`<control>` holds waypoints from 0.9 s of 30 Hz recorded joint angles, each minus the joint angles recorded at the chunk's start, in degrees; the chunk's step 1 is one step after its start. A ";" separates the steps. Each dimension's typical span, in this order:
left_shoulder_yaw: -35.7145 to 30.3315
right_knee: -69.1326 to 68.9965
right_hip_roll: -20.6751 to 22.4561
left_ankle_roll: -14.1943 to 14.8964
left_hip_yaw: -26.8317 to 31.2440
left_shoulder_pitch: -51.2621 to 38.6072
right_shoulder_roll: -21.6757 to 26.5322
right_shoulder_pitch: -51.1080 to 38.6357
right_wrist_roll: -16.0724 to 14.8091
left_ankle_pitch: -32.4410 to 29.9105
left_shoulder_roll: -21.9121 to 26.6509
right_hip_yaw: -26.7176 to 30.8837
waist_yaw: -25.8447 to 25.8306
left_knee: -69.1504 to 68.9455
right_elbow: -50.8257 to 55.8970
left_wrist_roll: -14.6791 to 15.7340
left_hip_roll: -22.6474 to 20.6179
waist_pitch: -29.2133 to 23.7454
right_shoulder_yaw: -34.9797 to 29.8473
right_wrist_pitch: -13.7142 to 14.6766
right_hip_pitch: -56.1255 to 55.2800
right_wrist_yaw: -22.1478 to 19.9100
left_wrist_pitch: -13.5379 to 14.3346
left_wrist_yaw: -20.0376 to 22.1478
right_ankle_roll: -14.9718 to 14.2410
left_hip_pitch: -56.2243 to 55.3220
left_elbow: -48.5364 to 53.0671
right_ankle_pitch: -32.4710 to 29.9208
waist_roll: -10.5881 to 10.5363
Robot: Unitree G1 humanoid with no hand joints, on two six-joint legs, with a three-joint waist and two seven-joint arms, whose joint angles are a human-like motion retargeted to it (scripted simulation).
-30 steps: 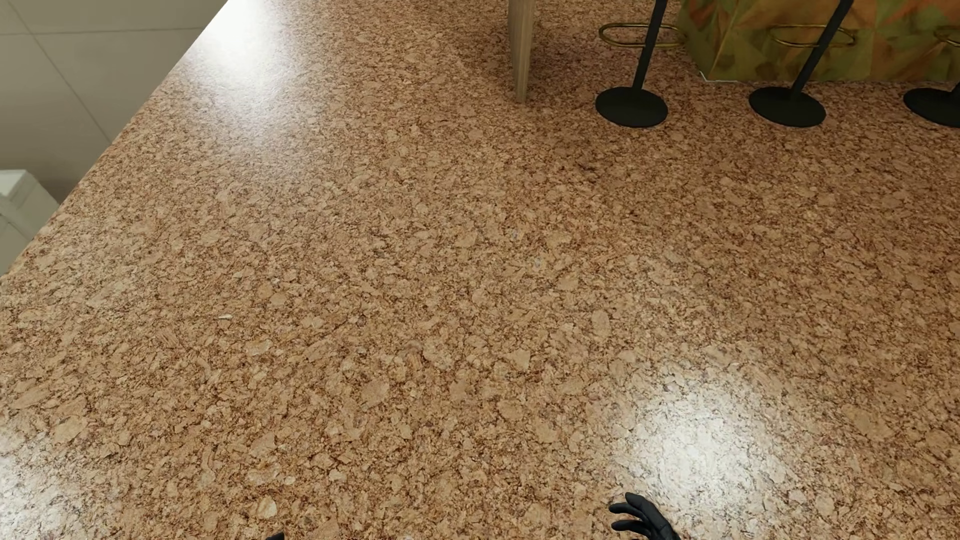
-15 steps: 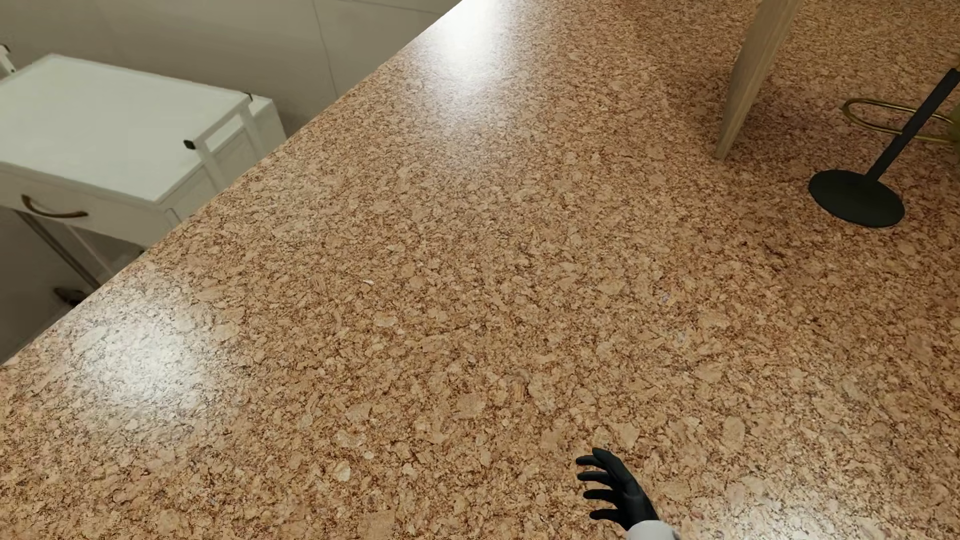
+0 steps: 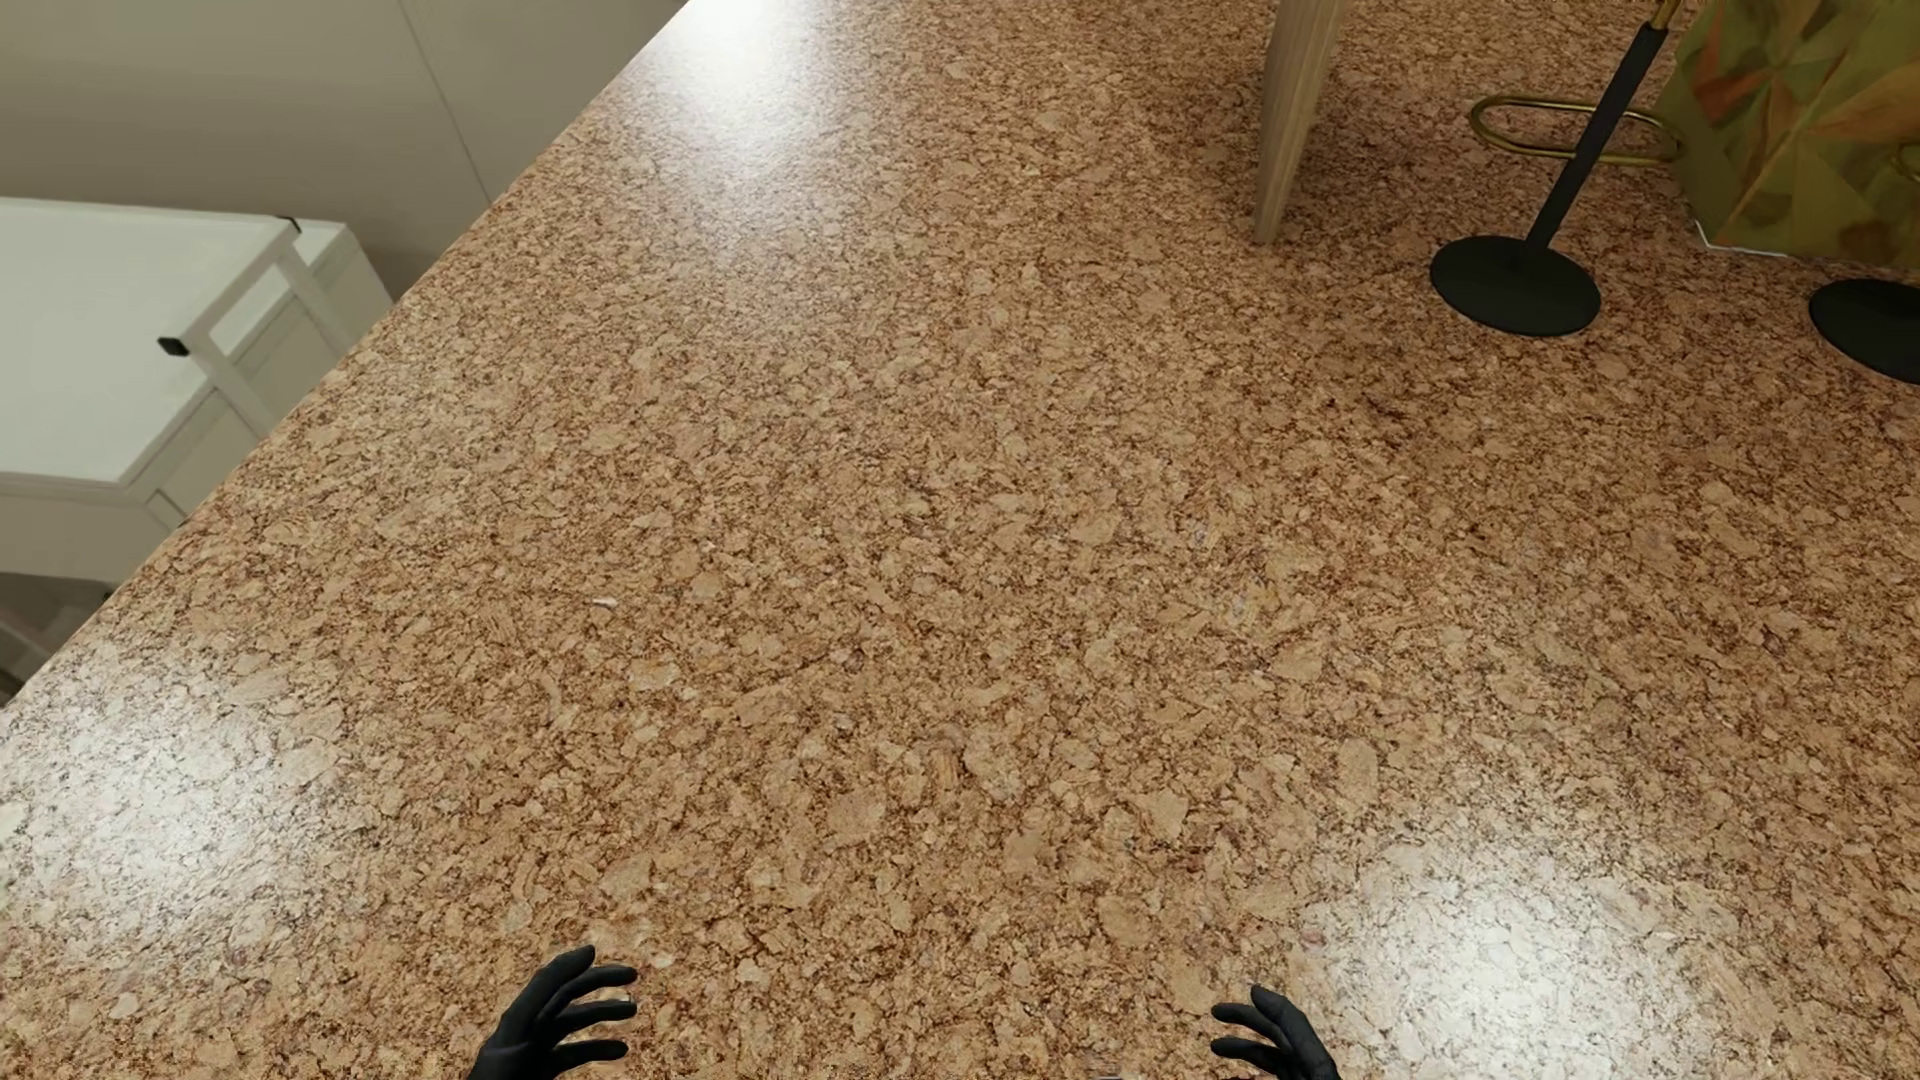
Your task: Rotate 180
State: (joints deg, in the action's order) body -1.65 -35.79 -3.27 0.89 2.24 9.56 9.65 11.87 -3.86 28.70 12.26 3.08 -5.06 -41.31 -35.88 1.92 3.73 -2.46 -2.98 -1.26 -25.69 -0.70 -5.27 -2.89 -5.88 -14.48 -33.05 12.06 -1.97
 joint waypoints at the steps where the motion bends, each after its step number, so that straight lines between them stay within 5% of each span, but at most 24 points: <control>1: -0.25 0.05 -0.46 1.98 0.40 -0.10 -0.32 -0.01 1.27 -0.77 -0.63 -0.32 0.12 0.93 0.00 -1.08 -0.29 -0.23 0.95 0.65 0.20 0.42 -1.18 1.04 0.45 0.34 0.39 0.13 0.53; 4: -1.57 -0.92 -0.95 1.80 0.79 -2.40 -1.38 0.41 4.24 -1.57 -2.39 -0.41 -0.72 -0.84 -0.95 -2.63 -0.85 -0.74 -0.80 -1.02 0.09 0.97 -0.15 2.98 0.09 -0.35 -0.11 0.45 2.95; 6: -1.34 0.54 -0.14 4.61 1.05 -1.74 -0.76 0.56 3.53 -2.09 -2.64 -0.30 -1.24 -2.03 -0.38 -2.00 -0.13 -0.46 0.65 -4.31 0.30 1.75 3.00 2.09 0.21 -1.25 -0.49 -0.56 3.04; 8: -0.22 2.78 0.36 1.51 0.86 -1.91 0.06 1.43 1.90 -1.58 -0.32 -0.24 -1.72 2.38 0.08 -1.81 0.22 0.54 0.21 -6.02 0.38 2.06 3.07 0.10 0.23 0.19 -0.58 -1.93 3.12; 11: -0.20 1.74 0.53 2.02 0.42 -1.37 -0.65 0.73 -0.18 -1.57 -0.78 0.18 -0.80 -1.67 -0.52 -1.58 0.34 -0.13 -0.68 -5.22 -0.21 0.34 3.68 -0.75 -0.04 -1.67 -0.85 -1.80 3.02; 14: 0.10 -2.49 -0.15 2.15 1.16 -1.76 0.08 -0.47 1.08 -0.27 -0.90 -0.91 -0.90 -1.00 -0.14 0.90 -0.05 -0.52 -1.44 -4.53 -1.29 1.10 1.95 0.18 2.87 -0.86 -1.69 2.89 3.82; 16: -0.84 -2.04 -0.17 2.47 1.00 -2.46 0.12 0.72 1.65 -1.77 -1.66 -0.40 1.04 -6.84 -0.40 2.55 -0.17 -0.23 0.22 -3.39 -1.24 1.21 0.52 1.07 0.10 -3.75 0.14 -0.16 3.94; 20: -0.33 1.48 0.04 1.99 0.56 -0.62 -0.22 1.49 0.47 -1.44 -1.39 -0.59 -1.35 -0.17 0.07 -0.43 0.25 0.33 0.66 -1.07 0.35 1.12 0.35 1.62 1.24 -0.58 0.05 -1.42 2.13; 22: -0.27 1.43 0.09 2.03 0.40 -0.80 -0.40 0.55 1.68 -2.11 -1.55 -0.59 -2.15 0.60 -0.18 -0.77 0.27 0.93 1.40 -1.93 -0.13 1.23 0.52 2.26 2.41 -0.74 -0.13 -0.23 2.12; 26: -0.67 2.88 0.71 2.01 0.66 -0.35 -0.81 1.69 3.00 -1.69 -2.09 -0.37 -3.15 -0.01 -0.63 -3.35 0.77 1.72 -1.03 -4.69 0.54 2.91 1.66 1.10 0.04 -1.05 -0.60 -1.42 1.48; 27: -0.51 1.79 0.65 2.00 0.39 -1.17 -1.55 2.36 2.57 -2.14 -0.91 -0.29 -3.24 0.94 -0.10 -3.27 0.59 2.01 0.37 -5.21 -0.13 3.69 1.79 0.03 2.97 -0.79 -1.35 0.56 2.07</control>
State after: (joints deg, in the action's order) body -2.16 -34.00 -2.62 2.89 2.63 8.39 8.09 14.23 -1.29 26.56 11.35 2.79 -8.29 -40.37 -35.98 -1.35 4.31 -0.45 -2.61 -6.47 -25.82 2.99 -3.48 -2.86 -2.91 -15.27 -34.40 12.62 0.10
